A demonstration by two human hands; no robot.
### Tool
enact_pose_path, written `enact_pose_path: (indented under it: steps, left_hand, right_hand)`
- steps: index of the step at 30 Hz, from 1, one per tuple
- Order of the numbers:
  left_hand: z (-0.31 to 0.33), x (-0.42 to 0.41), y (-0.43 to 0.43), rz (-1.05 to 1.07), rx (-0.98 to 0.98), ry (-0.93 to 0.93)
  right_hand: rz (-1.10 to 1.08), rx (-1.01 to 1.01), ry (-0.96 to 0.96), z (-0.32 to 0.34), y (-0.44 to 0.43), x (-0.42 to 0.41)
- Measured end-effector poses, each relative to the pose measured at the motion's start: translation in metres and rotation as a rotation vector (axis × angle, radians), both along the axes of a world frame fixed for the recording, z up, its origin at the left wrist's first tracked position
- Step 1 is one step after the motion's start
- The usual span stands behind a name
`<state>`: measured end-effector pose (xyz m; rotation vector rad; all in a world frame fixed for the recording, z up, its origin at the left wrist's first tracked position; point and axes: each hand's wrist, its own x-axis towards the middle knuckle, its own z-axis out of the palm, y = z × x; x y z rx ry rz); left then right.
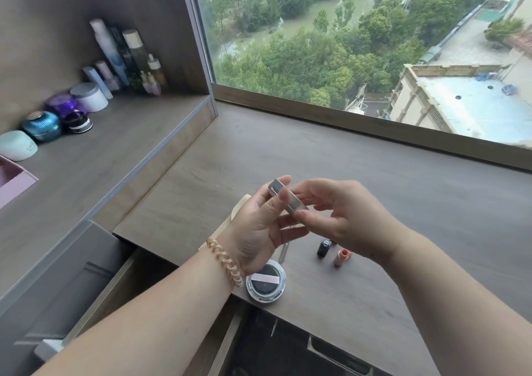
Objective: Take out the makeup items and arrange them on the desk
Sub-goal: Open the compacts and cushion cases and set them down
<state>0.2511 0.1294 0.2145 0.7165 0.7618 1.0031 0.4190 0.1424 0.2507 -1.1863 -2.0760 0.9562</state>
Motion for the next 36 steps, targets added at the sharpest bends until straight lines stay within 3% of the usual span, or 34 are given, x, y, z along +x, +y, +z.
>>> enact_pose_path:
  steps: [5,9,13,17,27,31,36]
  left_hand:
    - [-0.004,0.004,0.001,-0.002,0.0,0.04]
    - [-0.005,0.007,0.004,0.019,-0.013,-0.061]
    - [-0.008,0.009,0.007,0.016,0.047,-0.079]
    - [-0.011,0.009,0.009,0.073,0.029,-0.076]
    - [-0.012,0.012,0.002,0.105,-0.001,0.051]
    - [-0.009,0.008,0.001,0.042,0.008,-0.062]
    - [-0.007,-0.004,0.0,-0.104,0.015,-0.212]
  right_hand:
    - [0.033,-0.068,-0.014,0.006,-0.002,0.006]
    - [0.087,0.201,-0.378,0.012,-0.001,-0.005]
    - [0.071,0.332,-0.45,0.003,0.005,-0.012]
    - [0.04,0.414,-0.356,-0.008,0.005,-0.012]
    - [0.009,0.255,-0.303,-0.011,0.013,-0.009]
    - [-0.066,0.263,-0.218,-0.008,0.018,-0.005]
    - [-0.351,0.14,0.069,-0.02,0.027,-0.002]
